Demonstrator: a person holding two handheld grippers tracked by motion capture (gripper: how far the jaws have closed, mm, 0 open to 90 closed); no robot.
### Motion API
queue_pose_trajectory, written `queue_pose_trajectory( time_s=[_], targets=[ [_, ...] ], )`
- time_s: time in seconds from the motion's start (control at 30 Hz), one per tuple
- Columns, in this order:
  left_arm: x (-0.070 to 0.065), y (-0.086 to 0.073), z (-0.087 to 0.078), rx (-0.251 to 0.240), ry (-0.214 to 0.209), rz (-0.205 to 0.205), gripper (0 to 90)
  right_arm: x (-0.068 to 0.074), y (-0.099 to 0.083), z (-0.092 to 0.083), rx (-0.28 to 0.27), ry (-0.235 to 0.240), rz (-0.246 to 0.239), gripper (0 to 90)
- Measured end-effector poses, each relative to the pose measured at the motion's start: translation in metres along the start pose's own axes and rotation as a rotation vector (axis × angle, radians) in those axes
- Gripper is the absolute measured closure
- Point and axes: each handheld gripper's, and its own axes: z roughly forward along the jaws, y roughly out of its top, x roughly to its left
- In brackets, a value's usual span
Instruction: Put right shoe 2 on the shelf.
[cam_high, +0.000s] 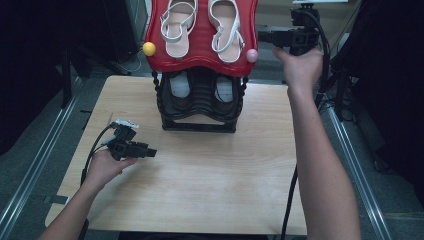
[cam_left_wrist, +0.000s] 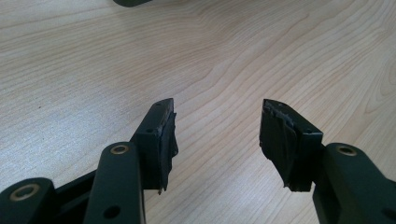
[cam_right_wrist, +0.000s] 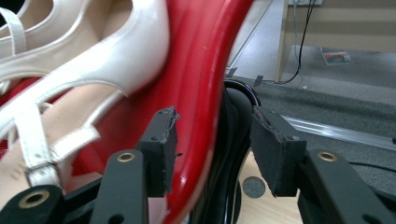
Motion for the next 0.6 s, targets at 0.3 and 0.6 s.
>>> queue_pose_trajectory(
  time_s=[0.3,0.6],
  targets=[
    [-0.001,0.0,0.0,-0.008,-0.011,0.008,46.0,-0.015,-0.016,0.0,0.0,-0.013,0.023,47.7],
    [-0.001,0.0,0.0,-0.011,-0.01,0.01,45.8,-0.027,-0.033,0.003,0.009,-0.031,0.032,45.9]
  ],
)
